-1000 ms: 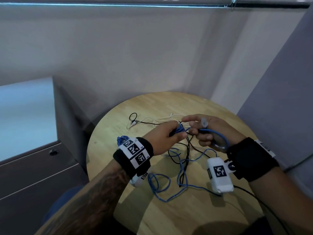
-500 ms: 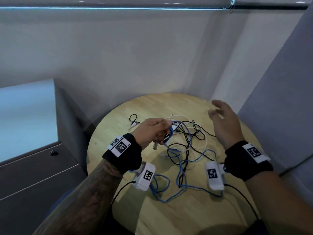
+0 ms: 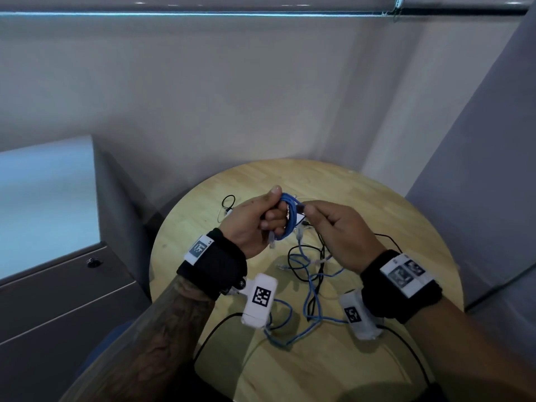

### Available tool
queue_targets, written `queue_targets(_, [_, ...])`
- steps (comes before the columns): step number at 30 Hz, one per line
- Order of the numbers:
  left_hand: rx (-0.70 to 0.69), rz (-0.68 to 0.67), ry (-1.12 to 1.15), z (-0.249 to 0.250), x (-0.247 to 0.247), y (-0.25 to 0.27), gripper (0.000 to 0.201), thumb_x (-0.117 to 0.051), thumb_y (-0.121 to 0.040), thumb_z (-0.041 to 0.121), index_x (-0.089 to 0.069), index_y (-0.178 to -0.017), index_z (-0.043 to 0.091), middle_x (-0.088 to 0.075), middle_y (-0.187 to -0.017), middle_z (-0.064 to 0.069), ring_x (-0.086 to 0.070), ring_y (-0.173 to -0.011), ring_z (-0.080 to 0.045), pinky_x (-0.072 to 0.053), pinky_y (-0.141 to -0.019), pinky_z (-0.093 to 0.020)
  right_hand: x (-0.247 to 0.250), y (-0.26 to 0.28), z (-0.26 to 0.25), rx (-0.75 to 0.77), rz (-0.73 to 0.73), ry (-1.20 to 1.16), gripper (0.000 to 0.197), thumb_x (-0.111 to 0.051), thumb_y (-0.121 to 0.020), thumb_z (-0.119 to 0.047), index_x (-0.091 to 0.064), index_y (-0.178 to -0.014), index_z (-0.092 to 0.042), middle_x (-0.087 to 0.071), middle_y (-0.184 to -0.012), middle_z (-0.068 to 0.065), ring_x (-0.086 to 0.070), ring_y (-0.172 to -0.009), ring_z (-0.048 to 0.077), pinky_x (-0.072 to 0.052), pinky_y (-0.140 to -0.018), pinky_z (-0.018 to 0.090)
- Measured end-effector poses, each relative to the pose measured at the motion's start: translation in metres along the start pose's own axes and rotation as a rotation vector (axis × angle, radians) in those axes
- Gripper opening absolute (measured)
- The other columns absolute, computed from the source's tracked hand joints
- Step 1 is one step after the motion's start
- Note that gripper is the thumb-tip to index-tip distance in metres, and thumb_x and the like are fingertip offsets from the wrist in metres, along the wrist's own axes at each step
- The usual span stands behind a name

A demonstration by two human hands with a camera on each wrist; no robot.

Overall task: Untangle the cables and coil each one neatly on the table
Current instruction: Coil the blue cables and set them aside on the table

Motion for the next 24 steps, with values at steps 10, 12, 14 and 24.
queue_targets(10, [-0.063, -0.053, 0.120, -0.003, -0.012, 0.000, 0.031, -0.047, -0.091, 0.033, -0.056, -0.082, 0.005, -0.046, -0.056, 0.003, -0.042, -0.044, -0.008, -0.051, -0.058, -0.024, -0.017, -0.001, 0.000, -0.016, -0.131, 0.022, 0.026, -0.044, -0.105, -0.034, -0.058, -0.111, -0.014, -0.061, -0.082, -0.008, -0.056, -0.057, 0.009, -0.058, -0.054, 0.046])
queue_targets(12, [-0.073, -0.083, 0.048, -0.003, -0.012, 0.000, 0.030, -0.047, -0.093, 0.029, -0.057, -0.084, 0.002, -0.050, -0.060, 0.000, -0.050, -0.049, -0.012, -0.054, -0.064, -0.028, -0.012, -0.002, 0.001, 0.004, -0.131, 0.069, 0.025, -0.044, -0.105, -0.032, -0.058, -0.105, -0.011, -0.062, -0.080, -0.005, -0.057, -0.057, 0.012, -0.056, -0.056, 0.048])
queue_targets(14, [-0.100, -0.102, -0.070, 0.001, -0.009, 0.000, 0.029, -0.048, -0.096, 0.026, -0.058, -0.087, 0.000, -0.052, -0.064, -0.003, -0.057, -0.058, -0.018, -0.054, -0.067, -0.031, -0.006, -0.002, 0.000, 0.029, -0.109, 0.111, 0.030, -0.042, -0.102, -0.037, -0.058, -0.099, -0.011, -0.064, -0.081, 0.000, -0.059, -0.062, 0.016, -0.054, -0.061, 0.048])
queue_targets(24, [-0.176, 0.289, -0.213, -0.014, 0.000, -0.006, 0.032, -0.052, -0.099, 0.034, -0.052, -0.076, 0.012, -0.033, -0.056, 0.006, -0.032, -0.047, -0.010, -0.026, -0.038, -0.021, -0.014, -0.003, 0.010, 0.022, -0.130, 0.229, 0.034, -0.038, -0.101, -0.052, -0.052, -0.095, -0.022, -0.059, -0.072, 0.005, -0.055, -0.067, 0.022, -0.048, -0.065, 0.046])
Point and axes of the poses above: each hand's wrist, its own y-axis away from the middle knuckle, its own x-axis out of the back of the hand, z = x × y, the point moved 6 cm from there along -y, towards the middle knuckle
